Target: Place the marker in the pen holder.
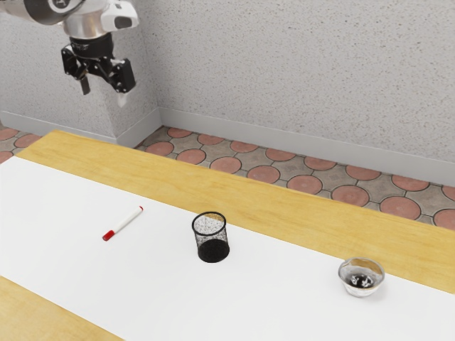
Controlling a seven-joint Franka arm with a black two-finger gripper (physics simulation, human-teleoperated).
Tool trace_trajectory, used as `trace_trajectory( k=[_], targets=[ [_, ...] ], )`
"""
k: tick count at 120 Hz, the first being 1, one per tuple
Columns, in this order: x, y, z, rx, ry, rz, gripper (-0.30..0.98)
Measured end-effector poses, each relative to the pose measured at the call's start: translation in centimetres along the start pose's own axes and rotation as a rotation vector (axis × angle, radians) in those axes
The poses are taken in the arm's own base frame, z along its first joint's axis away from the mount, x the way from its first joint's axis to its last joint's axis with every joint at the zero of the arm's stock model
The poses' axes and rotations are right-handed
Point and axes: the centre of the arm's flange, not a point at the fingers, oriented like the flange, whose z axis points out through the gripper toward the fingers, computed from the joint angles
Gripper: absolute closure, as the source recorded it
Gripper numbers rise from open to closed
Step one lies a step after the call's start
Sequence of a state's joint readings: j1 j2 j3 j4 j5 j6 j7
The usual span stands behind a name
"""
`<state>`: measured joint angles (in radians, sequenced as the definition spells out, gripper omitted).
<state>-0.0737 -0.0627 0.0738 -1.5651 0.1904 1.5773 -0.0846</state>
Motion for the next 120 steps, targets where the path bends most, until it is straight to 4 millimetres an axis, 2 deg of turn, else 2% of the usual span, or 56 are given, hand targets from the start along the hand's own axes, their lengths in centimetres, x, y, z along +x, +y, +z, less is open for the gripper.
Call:
trace_trajectory(
  k=[15,24,32,41,51,58,63,72,80,91,99,120],
  targets=[
    [-0.3,0.1,-0.3,-0.003,0.013,-0.016,0.0],
    [-0.6,-1.1,3.0,0.002,-0.049,-0.044,0.0],
    [-1.3,-2.9,7.6,0.01,-0.137,-0.083,0.0],
    [-2.3,-3.9,14.4,0.015,-0.257,-0.107,0.0],
    [-2.8,-4.2,22.0,0.003,-0.367,-0.117,0.0],
    [-2.6,-4.4,26.1,-0.009,-0.406,-0.12,0.0],
    [-2.2,-4.0,28.3,-0.015,-0.418,-0.109,0.0],
    [-1.3,-2.8,31.2,-0.024,-0.423,-0.08,0.0],
    [0.4,-2.6,33.3,-0.032,-0.416,-0.066,0.0],
    [2.4,-3.3,36.2,-0.057,-0.414,-0.067,0.0],
    [3.8,-4.6,38.2,-0.073,-0.411,-0.074,0.0],
    [5.8,-5.2,41.4,-0.108,-0.405,-0.037,0.0]
  ],
)
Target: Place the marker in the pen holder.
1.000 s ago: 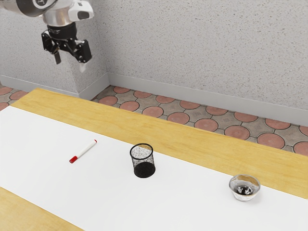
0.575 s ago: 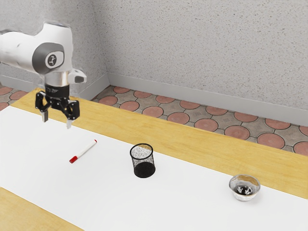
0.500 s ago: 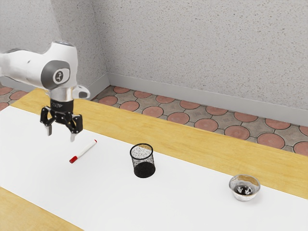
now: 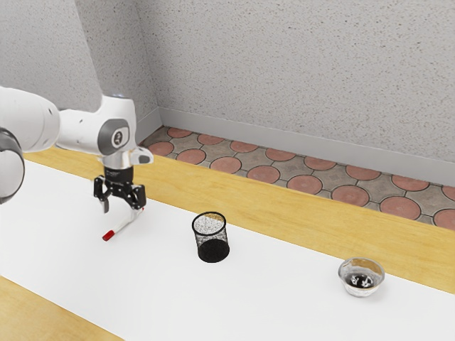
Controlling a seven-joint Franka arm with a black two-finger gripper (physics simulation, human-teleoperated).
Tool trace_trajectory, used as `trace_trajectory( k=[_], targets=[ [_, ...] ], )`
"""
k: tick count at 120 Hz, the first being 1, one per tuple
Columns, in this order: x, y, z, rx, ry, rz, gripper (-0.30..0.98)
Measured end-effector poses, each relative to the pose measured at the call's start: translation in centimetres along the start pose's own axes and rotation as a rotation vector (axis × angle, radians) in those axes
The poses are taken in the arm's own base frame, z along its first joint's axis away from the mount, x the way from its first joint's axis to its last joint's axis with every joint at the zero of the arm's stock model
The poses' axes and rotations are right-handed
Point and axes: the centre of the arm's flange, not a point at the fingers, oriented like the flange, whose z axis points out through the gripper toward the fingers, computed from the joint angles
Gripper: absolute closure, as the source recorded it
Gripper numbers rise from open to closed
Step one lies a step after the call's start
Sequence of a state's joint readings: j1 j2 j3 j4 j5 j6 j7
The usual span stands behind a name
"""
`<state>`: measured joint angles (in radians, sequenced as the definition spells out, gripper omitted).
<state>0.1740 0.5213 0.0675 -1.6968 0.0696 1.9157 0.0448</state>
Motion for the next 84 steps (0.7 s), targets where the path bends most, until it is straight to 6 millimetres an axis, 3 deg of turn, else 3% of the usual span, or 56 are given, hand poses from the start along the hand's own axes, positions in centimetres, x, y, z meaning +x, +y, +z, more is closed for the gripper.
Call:
trace_trajectory(
  k=[19,48,70,84],
  targets=[
    [3.0,-0.7,1.2,-0.023,-0.003,0.038,0.0],
    [3.5,-0.8,2.2,-0.052,-0.03,0.097,0.01],
    [3.5,-0.7,2.2,-0.041,-0.036,0.142,0.44],
    [3.4,-0.7,2.2,-0.034,-0.039,0.165,0.61]
  ],
)
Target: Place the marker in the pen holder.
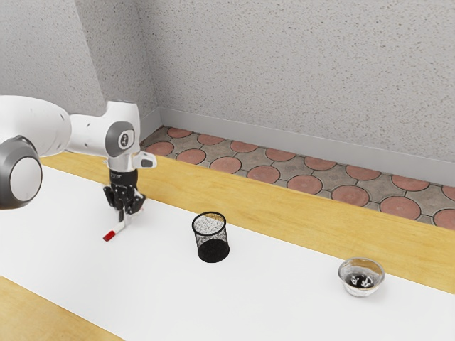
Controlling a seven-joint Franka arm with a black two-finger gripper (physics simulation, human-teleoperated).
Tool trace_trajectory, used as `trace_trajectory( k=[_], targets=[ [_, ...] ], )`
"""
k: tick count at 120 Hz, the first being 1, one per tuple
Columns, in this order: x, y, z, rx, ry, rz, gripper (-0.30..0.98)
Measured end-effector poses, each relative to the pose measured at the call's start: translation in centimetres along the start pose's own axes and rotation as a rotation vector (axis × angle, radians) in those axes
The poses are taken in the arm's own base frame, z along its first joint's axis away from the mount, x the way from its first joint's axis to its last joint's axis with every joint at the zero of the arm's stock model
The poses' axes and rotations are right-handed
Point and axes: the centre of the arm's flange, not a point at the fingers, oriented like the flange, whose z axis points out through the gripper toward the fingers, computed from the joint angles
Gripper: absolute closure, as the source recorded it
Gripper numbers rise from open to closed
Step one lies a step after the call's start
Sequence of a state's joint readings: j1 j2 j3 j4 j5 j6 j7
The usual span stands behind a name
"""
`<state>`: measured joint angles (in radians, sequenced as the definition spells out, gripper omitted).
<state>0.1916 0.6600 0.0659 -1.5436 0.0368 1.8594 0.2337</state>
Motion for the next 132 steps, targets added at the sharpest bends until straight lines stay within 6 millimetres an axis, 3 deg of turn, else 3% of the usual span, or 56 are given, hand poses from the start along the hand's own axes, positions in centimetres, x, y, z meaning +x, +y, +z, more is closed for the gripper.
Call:
trace_trajectory(
  k=[22,54,62,68,77,88,99,112,120,132],
  targets=[
    [0.0,0.0,0.0,0.006,-0.002,0.025,0.74],
    [0.0,-0.2,0.5,0.01,-0.004,0.044,0.79],
    [-0.6,0.2,-1.4,0.025,0.027,0.054,0.79],
    [-2.3,1.9,-5.2,0.067,0.087,0.085,0.79],
    [-5.8,5.9,-11.1,0.15,0.212,0.163,0.79],
    [-9.6,11.9,-16.1,0.228,0.409,0.269,0.79],
    [-12.1,17.8,-16.0,0.238,0.595,0.354,0.79],
    [-11.9,22.7,-14.5,0.168,0.815,0.384,0.79],
    [-11.3,23.8,-14.4,0.117,0.939,0.359,0.79],
    [-10.0,22.9,-13.8,0.069,1.089,0.288,0.79]
  ],
)
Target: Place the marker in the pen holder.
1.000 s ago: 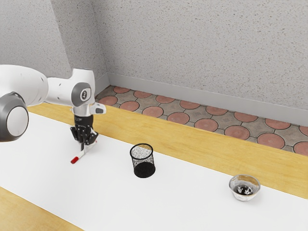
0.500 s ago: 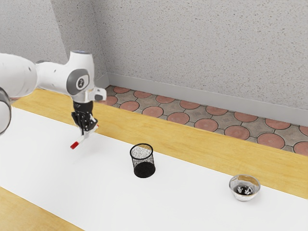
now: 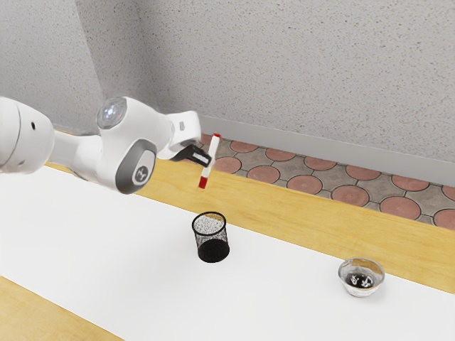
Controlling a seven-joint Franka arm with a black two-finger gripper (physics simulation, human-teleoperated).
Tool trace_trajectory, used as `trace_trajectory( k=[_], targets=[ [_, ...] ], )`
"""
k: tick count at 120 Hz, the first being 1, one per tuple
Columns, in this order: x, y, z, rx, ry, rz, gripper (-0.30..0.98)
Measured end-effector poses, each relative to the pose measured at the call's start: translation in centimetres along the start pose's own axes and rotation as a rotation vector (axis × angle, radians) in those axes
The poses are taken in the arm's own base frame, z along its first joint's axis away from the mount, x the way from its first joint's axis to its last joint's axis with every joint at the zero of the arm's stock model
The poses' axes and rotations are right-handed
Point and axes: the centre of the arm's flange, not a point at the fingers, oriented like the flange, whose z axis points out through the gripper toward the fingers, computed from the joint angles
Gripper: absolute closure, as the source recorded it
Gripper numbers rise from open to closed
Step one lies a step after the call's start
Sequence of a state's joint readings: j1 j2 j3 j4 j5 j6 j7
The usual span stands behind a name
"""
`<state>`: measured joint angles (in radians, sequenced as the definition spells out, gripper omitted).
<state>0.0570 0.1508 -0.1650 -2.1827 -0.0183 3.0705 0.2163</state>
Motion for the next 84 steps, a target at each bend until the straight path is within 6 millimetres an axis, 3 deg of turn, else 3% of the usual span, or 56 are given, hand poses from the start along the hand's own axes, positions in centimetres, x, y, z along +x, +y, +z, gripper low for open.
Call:
trace_trajectory(
  k=[15,42,57,84],
  targets=[
    [-0.8,-0.4,0.4,0.025,0.115,-0.053,0.79],
    [-5.4,3.0,-1.3,0.008,0.137,-0.114,0.79],
    [-6.2,3.2,-1.4,0.009,0.139,-0.144,0.79],
    [-7.7,5.7,-1.2,-0.025,0.106,-0.161,0.79]
  ],
)
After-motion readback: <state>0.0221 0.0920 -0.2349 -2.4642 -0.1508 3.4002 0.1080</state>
